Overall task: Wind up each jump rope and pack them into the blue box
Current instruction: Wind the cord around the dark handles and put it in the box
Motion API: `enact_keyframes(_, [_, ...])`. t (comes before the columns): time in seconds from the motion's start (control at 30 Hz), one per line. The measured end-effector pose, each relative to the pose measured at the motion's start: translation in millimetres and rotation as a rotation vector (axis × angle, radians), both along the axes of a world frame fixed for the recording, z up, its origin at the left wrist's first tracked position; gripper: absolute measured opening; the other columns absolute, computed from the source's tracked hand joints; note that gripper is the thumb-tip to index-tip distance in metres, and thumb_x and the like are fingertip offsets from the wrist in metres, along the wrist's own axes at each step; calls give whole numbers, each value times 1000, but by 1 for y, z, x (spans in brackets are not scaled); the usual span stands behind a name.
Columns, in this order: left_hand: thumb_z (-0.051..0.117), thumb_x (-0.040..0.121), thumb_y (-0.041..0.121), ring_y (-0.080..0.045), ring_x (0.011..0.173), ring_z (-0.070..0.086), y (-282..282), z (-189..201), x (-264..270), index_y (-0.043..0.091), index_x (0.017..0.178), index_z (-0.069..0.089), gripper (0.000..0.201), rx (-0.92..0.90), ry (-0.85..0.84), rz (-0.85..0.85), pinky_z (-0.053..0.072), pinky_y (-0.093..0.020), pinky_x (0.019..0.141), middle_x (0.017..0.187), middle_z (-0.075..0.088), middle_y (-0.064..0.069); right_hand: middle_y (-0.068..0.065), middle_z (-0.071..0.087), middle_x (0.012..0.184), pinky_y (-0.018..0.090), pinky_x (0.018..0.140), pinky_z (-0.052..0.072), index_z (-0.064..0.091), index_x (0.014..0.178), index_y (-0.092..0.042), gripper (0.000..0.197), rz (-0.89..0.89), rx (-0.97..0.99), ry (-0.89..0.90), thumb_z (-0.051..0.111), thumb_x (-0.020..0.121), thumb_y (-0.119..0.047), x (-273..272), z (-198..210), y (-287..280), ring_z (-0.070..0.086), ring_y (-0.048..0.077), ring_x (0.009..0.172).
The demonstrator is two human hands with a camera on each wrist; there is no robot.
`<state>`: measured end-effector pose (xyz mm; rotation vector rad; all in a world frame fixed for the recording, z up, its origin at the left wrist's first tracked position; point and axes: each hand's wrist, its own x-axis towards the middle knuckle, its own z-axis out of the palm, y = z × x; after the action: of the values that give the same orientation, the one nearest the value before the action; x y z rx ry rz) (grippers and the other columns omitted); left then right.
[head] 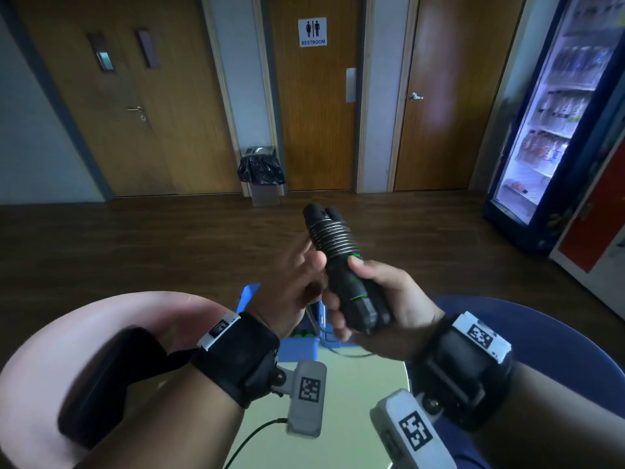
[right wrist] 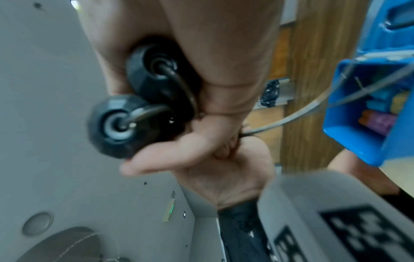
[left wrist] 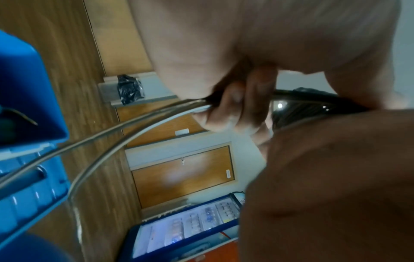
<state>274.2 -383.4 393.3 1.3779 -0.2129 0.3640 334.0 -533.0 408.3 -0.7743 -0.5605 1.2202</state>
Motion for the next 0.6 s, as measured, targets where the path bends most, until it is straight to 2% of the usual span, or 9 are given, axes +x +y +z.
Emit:
enact_keyframes(0.07, [72,81,55,-23,91,70,-7,7,1,5,136,48,78,-53,-10,-42,55,-29,74,120,68,-21,8,62,77,30,55,53,64,95,-9,38,105,58,94,76,77,-40,0,-4,1,63,22,63])
enact_keyframes(0.1, [75,79,54,-23,95,69,-10,9,2,4,135,48,79,-74,-10,-52,55,-32,77,125,65,-22,8,63,77,30,56,54,63,95,-7,39,139,75,122,74,78,-41,1,-5,1,64,23,63])
enact_keyframes(0.17, [78,77,53,-25,89,67,-11,12,4,7,134,51,78,-78,-10,-36,54,-38,77,116,66,-22,11,64,77,30,56,55,64,94,-6,44,156,64,97,70,79,-47,2,-7,2,67,27,63])
enact_keyframes(0.23, [81,74,50,-22,74,65,-10,13,7,7,137,48,83,-104,-1,18,53,-32,66,101,66,-19,14,63,82,31,57,54,66,93,-8,54,110,-36,-17,65,77,-59,1,-2,2,67,29,65])
enact_keyframes(0.3, [84,68,40,-13,60,65,-7,15,10,4,138,47,86,-140,-9,121,52,-24,52,87,67,-8,12,66,89,35,65,55,71,95,-14,51,-20,-172,-152,59,82,-62,-1,4,-1,67,28,73])
enact_keyframes(0.37, [86,59,32,-12,72,67,-3,13,15,6,126,56,78,-91,-20,241,54,-26,62,86,69,-1,9,68,89,41,70,56,74,95,-19,30,-197,-278,-316,63,89,-46,-2,8,-2,65,25,77])
enact_keyframes(0.43, [85,56,29,-9,76,67,-2,13,18,13,110,62,61,-18,-13,297,54,-23,67,84,70,4,10,67,87,44,72,57,68,101,-10,17,-294,-351,-494,70,90,-23,-4,7,1,65,24,77])
enact_keyframes(0.5, [87,55,27,-7,78,68,-1,12,20,17,105,63,57,31,0,306,54,-21,68,84,72,7,12,68,83,45,72,57,65,100,-4,22,-358,-381,-589,75,82,-14,-4,3,5,65,24,73])
enact_keyframes(0.6, [85,54,33,-9,82,69,3,13,22,20,106,63,57,58,6,279,57,-26,75,86,74,8,16,66,79,44,67,53,63,98,5,38,-382,-341,-549,71,70,-18,-2,3,5,63,28,69])
